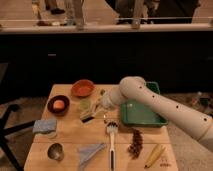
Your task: Place eraser in table surface
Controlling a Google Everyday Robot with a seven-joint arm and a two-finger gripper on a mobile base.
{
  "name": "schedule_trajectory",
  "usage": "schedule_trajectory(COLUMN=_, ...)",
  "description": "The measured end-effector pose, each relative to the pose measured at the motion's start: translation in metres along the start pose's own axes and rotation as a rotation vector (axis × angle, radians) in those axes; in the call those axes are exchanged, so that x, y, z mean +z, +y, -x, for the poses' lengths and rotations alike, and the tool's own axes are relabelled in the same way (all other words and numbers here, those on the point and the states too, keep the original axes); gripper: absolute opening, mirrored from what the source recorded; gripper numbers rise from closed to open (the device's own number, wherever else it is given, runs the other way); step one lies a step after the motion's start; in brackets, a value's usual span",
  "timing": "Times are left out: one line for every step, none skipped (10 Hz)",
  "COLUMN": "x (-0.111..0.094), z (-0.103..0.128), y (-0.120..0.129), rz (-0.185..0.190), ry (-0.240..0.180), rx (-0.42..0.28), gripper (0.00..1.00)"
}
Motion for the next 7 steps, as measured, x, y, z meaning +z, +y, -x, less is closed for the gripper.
schedule_trajectory(x=0.006, z=-0.005, y=0.004, rz=0.009, ry=0.002, rx=0.001, gripper=0.00)
schedule_trajectory(x=0.014, z=-0.010, y=0.010, rz=0.020, ry=0.005, rx=-0.003, gripper=0.00)
schedule_trajectory(x=0.018, z=-0.011, y=0.013, rz=0.023, ry=0.002, rx=-0.009, gripper=0.00)
schedule_trajectory(x=0.022, z=-0.014, y=0.016, rz=0.021, ry=-0.011, rx=-0.009, gripper=0.00)
schedule_trajectory(x=0.029, z=-0.017, y=0.021, rz=0.024, ry=-0.028, rx=-0.006, gripper=0.00)
schedule_trajectory(x=0.036, z=-0.017, y=0.026, rz=0.034, ry=-0.042, rx=-0.008, gripper=0.00)
schedule_trajectory(x=0.042, z=-0.014, y=0.030, rz=0.042, ry=-0.052, rx=-0.013, gripper=0.00)
